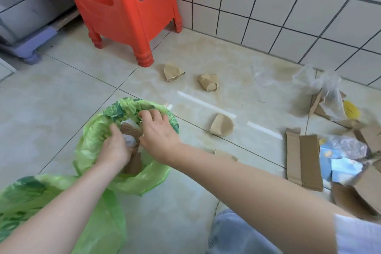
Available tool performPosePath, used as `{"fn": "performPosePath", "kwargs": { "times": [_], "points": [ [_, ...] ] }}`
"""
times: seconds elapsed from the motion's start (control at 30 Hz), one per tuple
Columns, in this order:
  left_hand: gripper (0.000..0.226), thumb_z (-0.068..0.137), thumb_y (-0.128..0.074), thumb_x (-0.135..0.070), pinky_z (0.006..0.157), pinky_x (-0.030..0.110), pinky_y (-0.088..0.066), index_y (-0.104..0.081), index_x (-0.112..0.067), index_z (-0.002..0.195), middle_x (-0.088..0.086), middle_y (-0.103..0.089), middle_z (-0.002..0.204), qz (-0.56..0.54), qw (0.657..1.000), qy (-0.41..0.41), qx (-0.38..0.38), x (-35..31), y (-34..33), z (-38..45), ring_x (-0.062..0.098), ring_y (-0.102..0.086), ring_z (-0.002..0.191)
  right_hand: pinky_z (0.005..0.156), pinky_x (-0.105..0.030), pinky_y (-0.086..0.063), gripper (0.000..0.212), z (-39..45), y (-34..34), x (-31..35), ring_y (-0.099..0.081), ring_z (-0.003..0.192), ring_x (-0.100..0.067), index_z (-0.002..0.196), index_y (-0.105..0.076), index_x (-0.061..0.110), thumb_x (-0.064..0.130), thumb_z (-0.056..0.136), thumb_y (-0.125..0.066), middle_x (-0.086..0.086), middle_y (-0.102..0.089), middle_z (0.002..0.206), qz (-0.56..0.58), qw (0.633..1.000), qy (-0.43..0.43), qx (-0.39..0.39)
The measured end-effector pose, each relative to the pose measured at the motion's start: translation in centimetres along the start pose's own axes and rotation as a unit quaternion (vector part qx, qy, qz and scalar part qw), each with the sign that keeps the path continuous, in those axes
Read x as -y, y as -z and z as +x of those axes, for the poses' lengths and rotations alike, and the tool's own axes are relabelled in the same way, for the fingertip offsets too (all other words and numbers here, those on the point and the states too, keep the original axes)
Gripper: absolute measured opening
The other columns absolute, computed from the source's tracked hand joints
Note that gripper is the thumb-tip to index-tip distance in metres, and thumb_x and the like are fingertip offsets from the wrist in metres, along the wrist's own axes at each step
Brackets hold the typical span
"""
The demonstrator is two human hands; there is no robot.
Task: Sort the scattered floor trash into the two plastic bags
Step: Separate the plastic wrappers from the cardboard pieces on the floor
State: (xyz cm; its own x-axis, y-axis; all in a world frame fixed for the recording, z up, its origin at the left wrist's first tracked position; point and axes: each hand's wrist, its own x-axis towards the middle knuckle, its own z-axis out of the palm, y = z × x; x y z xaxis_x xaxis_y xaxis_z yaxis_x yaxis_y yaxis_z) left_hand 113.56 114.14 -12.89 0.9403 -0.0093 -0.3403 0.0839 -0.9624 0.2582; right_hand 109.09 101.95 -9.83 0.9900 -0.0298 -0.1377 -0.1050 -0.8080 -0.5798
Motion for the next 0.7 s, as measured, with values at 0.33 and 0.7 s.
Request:
{"fn": "performPosePath", "kwargs": {
  "times": [0.33, 0.7],
  "points": [
    [0.046, 0.088, -0.048, -0.025, 0.074, 0.035, -0.042, -0.042, -0.006, 0.129, 0.021, -0.058, 0.118, 0.125, 0.987, -0.013, 0.104, 1.9, -4.9, 3.8, 0.037, -0.060, 0.103, 0.087, -0.031, -0.040, 0.031, -0.6, 0.8, -1.2, -0.046, 0.115, -0.026, 0.124, -0.053, 0.014, 0.012, 0.093, -0.052, -0.007, -0.054, 0.122, -0.268, 0.951, 0.144, 0.044],
    [0.058, 0.078, -0.076, -0.033, 0.078, 0.034, -0.045, -0.058, 0.002, 0.120, 0.016, -0.063, 0.106, 0.069, 0.993, -0.005, 0.101, -1.9, 4.1, 1.7, 0.032, -0.060, 0.095, 0.096, -0.040, -0.042, 0.035, -2.6, 4.8, -4.6, -0.046, 0.118, -0.033, 0.123, -0.053, 0.004, 0.010, 0.089, -0.046, -0.013, -0.055, 0.122, -0.207, 0.960, 0.182, -0.040]
  ]
}}
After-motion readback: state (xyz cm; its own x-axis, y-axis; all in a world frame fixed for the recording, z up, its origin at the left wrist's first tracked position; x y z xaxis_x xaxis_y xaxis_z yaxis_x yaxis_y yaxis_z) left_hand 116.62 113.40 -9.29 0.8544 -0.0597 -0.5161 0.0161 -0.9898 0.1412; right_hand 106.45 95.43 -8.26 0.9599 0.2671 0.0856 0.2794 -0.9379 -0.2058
